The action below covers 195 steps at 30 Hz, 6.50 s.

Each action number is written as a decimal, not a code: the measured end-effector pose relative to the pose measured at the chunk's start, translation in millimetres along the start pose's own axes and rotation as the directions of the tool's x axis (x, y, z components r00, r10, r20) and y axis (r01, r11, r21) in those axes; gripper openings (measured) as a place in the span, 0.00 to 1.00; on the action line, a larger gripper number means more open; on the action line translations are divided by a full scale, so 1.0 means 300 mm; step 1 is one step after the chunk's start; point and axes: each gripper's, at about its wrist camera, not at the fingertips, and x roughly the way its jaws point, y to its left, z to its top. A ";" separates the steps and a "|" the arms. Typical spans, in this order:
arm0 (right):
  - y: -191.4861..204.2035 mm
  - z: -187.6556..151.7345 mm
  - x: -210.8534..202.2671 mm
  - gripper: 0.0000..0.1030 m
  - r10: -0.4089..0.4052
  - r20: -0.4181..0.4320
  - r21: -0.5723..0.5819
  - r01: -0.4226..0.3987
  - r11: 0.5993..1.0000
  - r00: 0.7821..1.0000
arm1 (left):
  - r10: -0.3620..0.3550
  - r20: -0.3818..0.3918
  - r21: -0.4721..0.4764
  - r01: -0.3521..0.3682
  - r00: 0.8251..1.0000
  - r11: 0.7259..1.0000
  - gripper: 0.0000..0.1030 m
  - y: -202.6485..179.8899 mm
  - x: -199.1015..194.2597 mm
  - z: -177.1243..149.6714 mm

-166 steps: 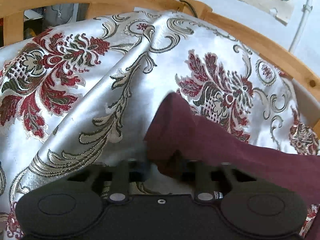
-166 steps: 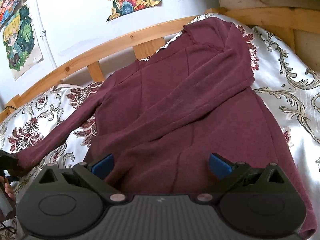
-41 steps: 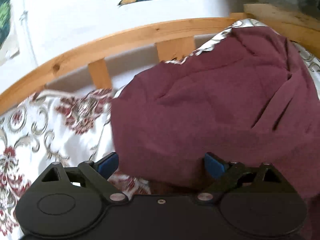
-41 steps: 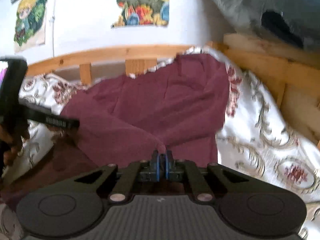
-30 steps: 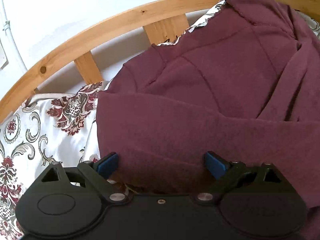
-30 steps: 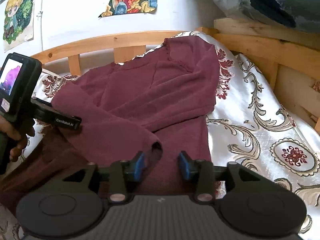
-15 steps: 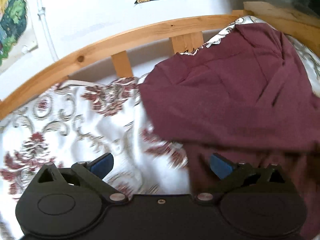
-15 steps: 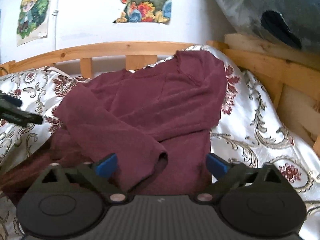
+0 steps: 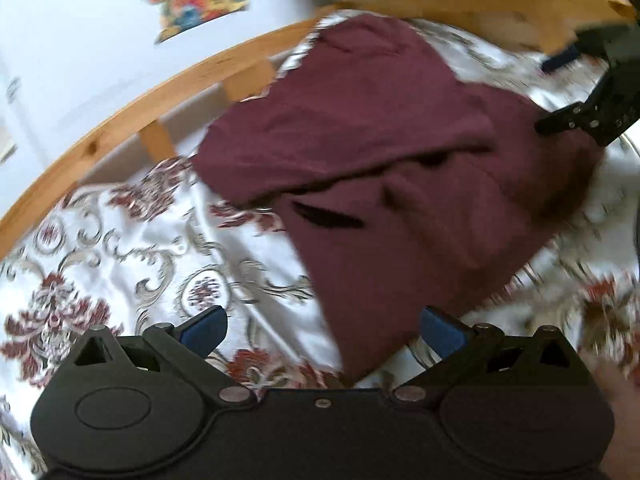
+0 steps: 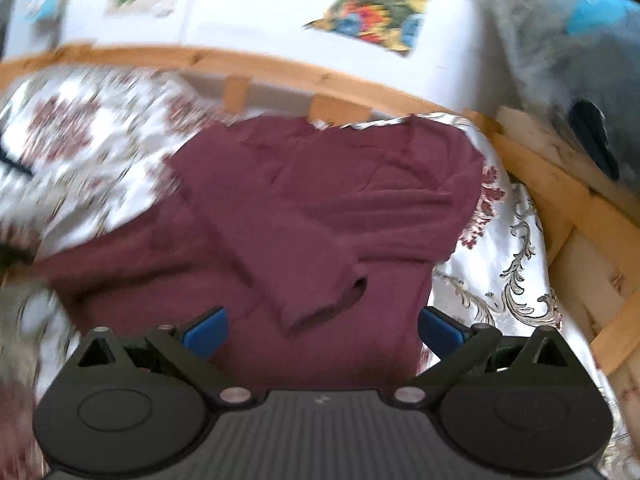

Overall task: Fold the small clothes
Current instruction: 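Grasp the hem with the right gripper and fold it toward the collar, then grasp the side edge of the folded maroon top with the left gripper, then hold the top with both grippers and fold it over onto its other half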

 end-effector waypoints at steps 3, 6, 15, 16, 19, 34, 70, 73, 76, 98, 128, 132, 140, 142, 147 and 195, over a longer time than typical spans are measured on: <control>0.053 -0.064 -0.027 1.00 -0.037 -0.057 -0.098 0.032 0.995 0.998 | -0.024 -0.003 0.045 0.024 1.000 0.999 0.99 -0.053 0.014 -0.011; 0.085 -0.118 -0.026 1.00 -0.097 -0.097 -0.168 0.079 0.983 0.991 | -0.015 -0.015 0.062 0.016 1.000 0.998 0.99 -0.088 0.049 -0.007; 0.093 -0.150 0.028 0.64 -0.120 -0.130 -0.216 0.090 0.972 0.984 | -0.014 -0.054 -0.019 0.013 0.998 1.000 0.99 -0.089 0.114 0.032; 0.096 -0.152 0.026 0.56 -0.115 -0.135 -0.222 0.083 0.972 0.984 | -0.014 -0.056 -0.017 0.013 0.998 1.000 0.99 -0.092 0.115 0.034; 0.089 -0.156 0.023 0.11 -0.118 -0.156 -0.224 0.082 0.971 0.981 | -0.015 -0.056 -0.002 0.015 0.998 1.000 0.99 -0.099 0.111 0.033; -0.085 -0.178 -0.064 0.04 -0.239 -0.154 0.004 0.243 0.970 0.959 | 0.020 -0.057 0.149 -0.011 0.998 0.989 0.99 -0.155 0.112 0.021; 0.002 -0.191 -0.034 0.98 -0.176 -0.125 -0.095 0.165 0.982 0.976 | 0.051 0.133 0.569 -0.118 0.990 0.814 0.48 -0.298 0.094 -0.058; 0.006 -0.191 -0.035 0.98 -0.174 -0.125 -0.097 0.163 0.982 0.977 | 0.064 0.151 0.596 -0.142 0.986 0.790 0.37 -0.310 0.092 -0.068; 0.013 -0.195 -0.031 0.98 -0.169 -0.133 -0.115 0.154 0.981 0.977 | 0.088 0.158 0.625 -0.169 0.983 0.762 0.34 -0.316 0.099 -0.066; 0.101 -0.226 0.025 0.93 -0.281 -0.057 -0.351 0.244 0.904 0.958 | 0.151 0.086 0.144 -0.162 0.985 0.976 0.06 -0.100 0.064 0.088; 0.171 -0.131 -0.628 0.06 -0.248 0.087 -0.068 0.254 0.965 0.965 | -0.023 0.219 -0.080 0.041 0.975 0.996 0.05 0.023 -0.504 -0.070; 0.192 -0.137 -0.751 0.06 -0.276 0.109 -0.003 0.278 0.961 0.955 | -0.053 0.237 -0.083 0.074 0.970 0.994 0.05 0.019 -0.615 -0.097; 0.158 -0.081 -0.736 0.06 -0.301 0.146 0.025 0.301 0.953 0.942 | -0.082 0.193 -0.151 0.112 0.978 0.982 0.05 0.086 -0.620 -0.026; 0.132 -0.054 -0.687 0.06 -0.315 0.159 0.037 0.313 0.949 0.936 | -0.083 0.174 -0.173 0.114 0.981 0.978 0.05 0.114 -0.584 0.022; 0.051 0.034 -0.499 0.06 -0.363 0.208 0.012 0.369 0.929 0.908 | -0.031 0.128 -0.147 0.050 0.991 0.988 0.06 0.160 -0.451 0.162; -0.271 0.089 0.298 0.75 -0.269 0.045 0.181 0.257 0.949 0.962 | 0.032 -0.245 -0.462 -0.145 0.969 0.875 0.79 0.379 0.467 0.335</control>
